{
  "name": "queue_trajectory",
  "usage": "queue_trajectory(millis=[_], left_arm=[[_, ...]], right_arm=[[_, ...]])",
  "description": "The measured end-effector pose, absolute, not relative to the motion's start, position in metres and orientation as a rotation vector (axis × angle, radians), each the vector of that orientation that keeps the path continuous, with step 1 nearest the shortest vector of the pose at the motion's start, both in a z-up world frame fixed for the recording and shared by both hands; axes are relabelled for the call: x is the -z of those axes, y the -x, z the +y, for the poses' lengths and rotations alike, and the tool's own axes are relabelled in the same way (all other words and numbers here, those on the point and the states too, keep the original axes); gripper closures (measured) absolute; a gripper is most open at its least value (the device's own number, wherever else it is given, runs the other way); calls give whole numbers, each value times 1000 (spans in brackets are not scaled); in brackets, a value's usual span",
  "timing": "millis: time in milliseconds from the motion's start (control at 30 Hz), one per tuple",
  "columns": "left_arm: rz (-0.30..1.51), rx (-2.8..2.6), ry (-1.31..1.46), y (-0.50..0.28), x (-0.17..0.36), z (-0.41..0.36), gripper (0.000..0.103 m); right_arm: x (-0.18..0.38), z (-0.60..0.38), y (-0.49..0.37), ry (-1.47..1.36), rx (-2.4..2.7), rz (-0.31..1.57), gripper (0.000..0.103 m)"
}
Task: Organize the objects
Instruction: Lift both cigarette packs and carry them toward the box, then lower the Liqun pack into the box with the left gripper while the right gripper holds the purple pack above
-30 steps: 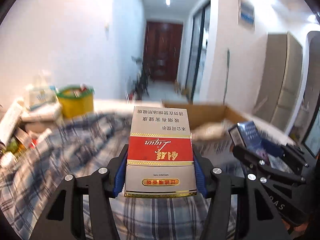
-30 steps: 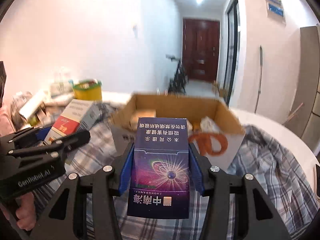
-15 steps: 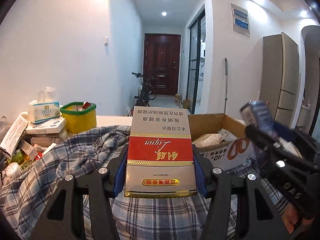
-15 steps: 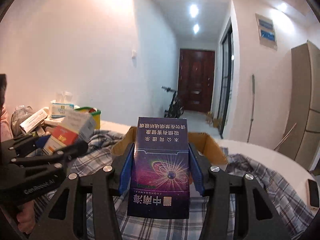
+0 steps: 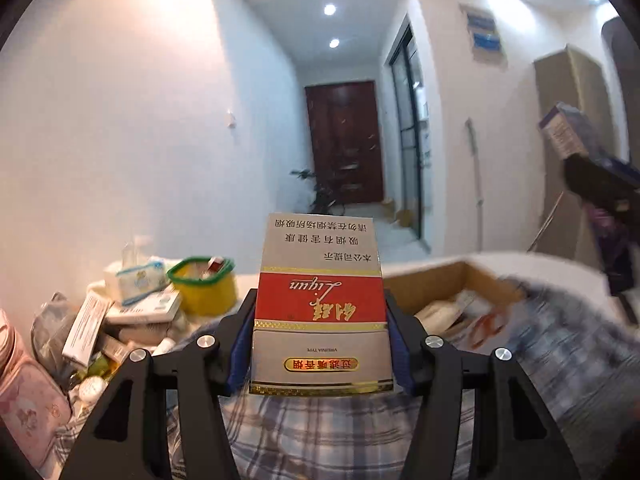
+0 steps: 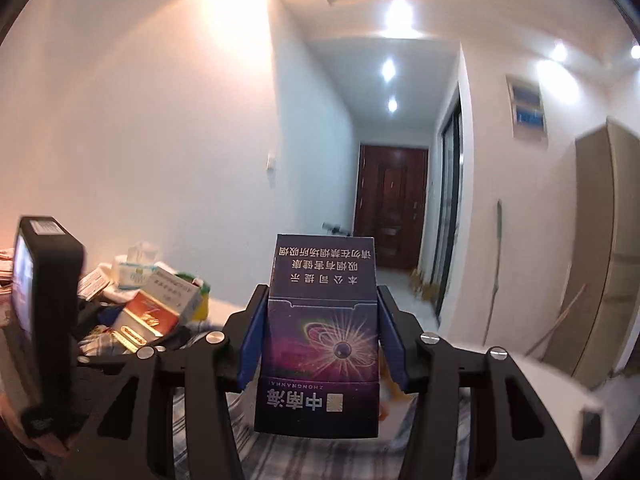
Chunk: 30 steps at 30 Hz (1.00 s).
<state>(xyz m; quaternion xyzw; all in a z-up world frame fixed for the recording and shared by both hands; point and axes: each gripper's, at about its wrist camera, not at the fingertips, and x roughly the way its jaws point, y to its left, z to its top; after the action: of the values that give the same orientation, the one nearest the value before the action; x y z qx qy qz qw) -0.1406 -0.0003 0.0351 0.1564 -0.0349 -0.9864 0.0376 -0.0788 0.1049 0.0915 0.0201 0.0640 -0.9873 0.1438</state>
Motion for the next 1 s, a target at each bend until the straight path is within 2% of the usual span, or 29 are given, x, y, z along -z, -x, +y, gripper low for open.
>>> queue_trajectory(millis=[200,233,333,500,667,933,1000], left_arm=[[72,3166,-356,121,-111,5,44],[90,3178,-320,118,-120,5,44],[50,3191,-241,113,-142,13,44],[79,3207,-163,114,-166,25,44],[230,3254,-157,128,-179,30,44],[290,3217,-170,148,-153,20,44],[232,3243,-206,154,-152,20,44]], right_arm=[[-176,117,75,1,2825,110,53],[-188,116,73,11,2794,145,53],[-205,120,66,74,2801,197,53],[-212,133,72,100,2836,125,53],[-205,155,89,58,2852,11,53],[-195,158,110,7,2901,85,53],[-191,155,116,-7,2889,93,53]])
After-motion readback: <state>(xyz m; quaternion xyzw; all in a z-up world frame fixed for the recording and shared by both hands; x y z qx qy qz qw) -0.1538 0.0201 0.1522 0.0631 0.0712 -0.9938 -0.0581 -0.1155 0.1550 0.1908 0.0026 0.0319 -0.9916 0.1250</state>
